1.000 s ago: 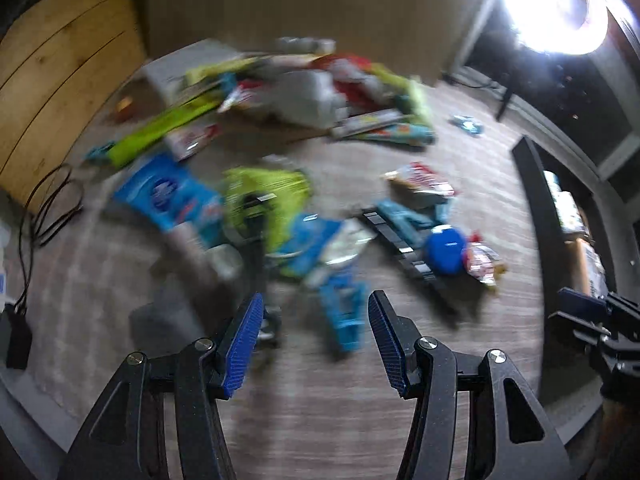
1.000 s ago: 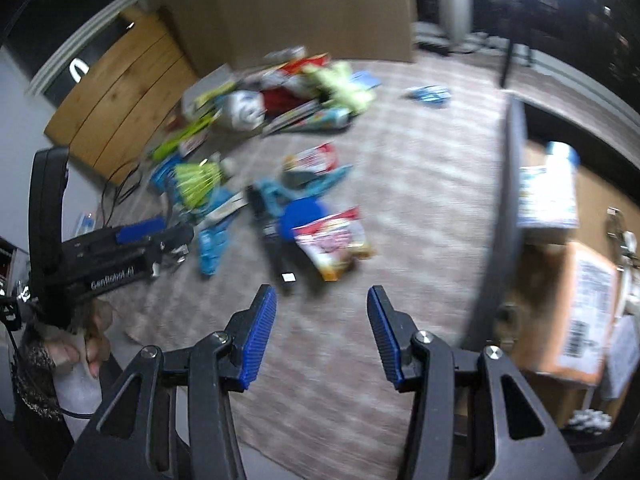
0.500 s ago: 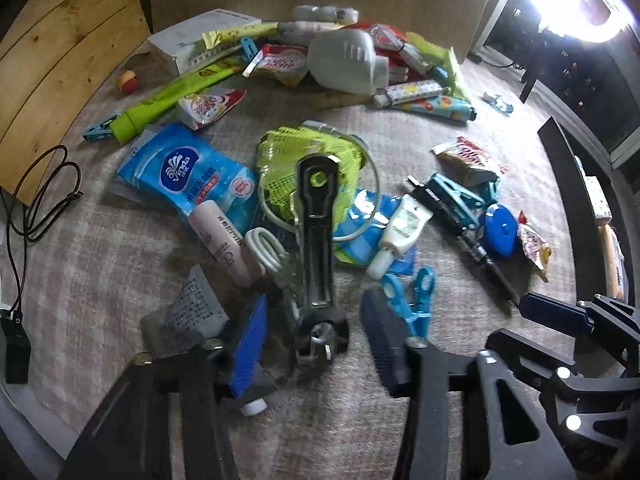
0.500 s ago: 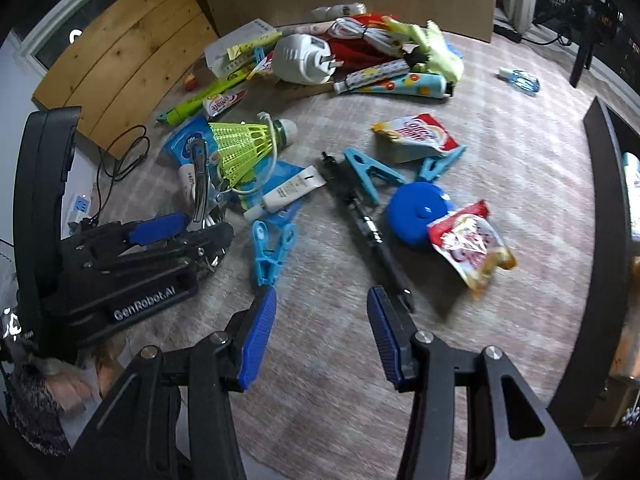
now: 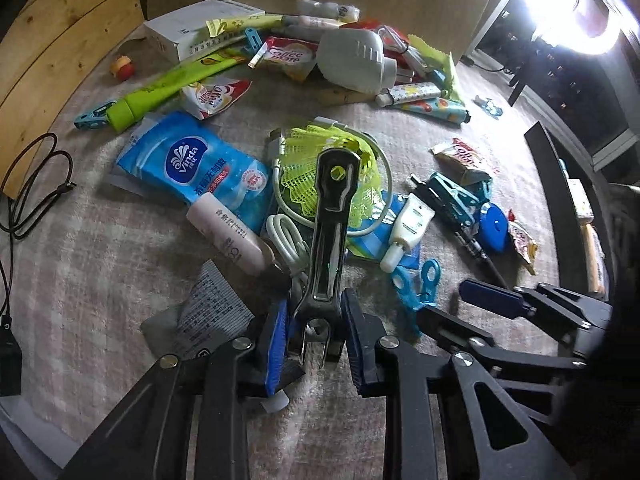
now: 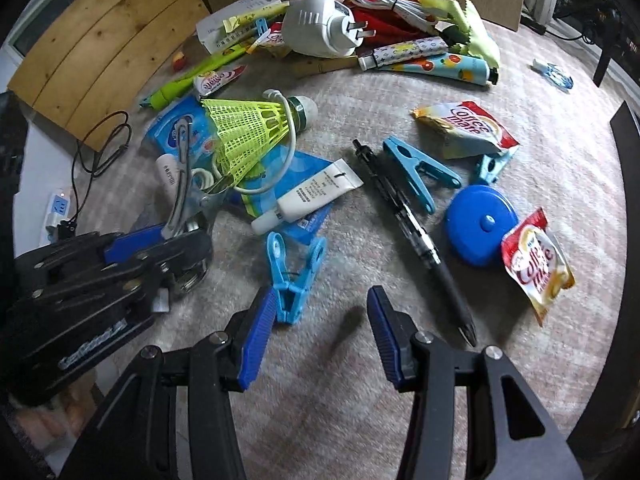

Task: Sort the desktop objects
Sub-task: 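Grasp the silver metal clip with the left gripper while the right grasps a blue clothespin, then carry the metal clip and blue clothespin over the tray and release both, then move both grippers back over the pile of items, then grasp the white USB cable with the left gripper while the right grasps the Coffee-mate sachet, then carry the white cable and Coffee-mate sachet over the tray and release both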

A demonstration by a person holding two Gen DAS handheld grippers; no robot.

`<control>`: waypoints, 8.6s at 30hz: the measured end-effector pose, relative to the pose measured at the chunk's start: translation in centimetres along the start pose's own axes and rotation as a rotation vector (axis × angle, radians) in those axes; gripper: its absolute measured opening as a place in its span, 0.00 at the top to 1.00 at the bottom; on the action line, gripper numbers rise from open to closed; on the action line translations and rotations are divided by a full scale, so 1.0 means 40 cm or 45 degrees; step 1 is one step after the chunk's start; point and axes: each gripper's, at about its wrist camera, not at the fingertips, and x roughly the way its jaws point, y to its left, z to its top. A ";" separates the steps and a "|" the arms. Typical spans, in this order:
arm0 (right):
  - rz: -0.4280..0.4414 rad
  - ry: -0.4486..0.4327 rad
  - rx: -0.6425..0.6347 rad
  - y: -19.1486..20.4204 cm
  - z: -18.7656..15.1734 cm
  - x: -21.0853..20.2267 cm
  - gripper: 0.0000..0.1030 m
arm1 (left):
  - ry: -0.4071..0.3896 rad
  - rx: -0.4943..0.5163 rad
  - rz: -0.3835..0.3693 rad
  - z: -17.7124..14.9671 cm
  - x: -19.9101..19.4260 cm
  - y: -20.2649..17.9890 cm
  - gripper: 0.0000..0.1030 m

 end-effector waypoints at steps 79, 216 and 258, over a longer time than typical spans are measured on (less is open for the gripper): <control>0.120 -0.055 0.139 -0.208 -0.103 -0.124 0.83 | -0.056 -0.150 -0.412 -0.035 -0.061 -0.108 0.84; -0.113 0.076 -0.183 -0.364 0.034 -0.082 0.77 | 0.240 0.532 -0.135 0.005 0.068 -0.205 0.87; -0.384 -0.274 0.334 -0.902 -0.245 -0.510 0.81 | 0.082 0.702 -0.369 0.084 0.042 -1.019 0.86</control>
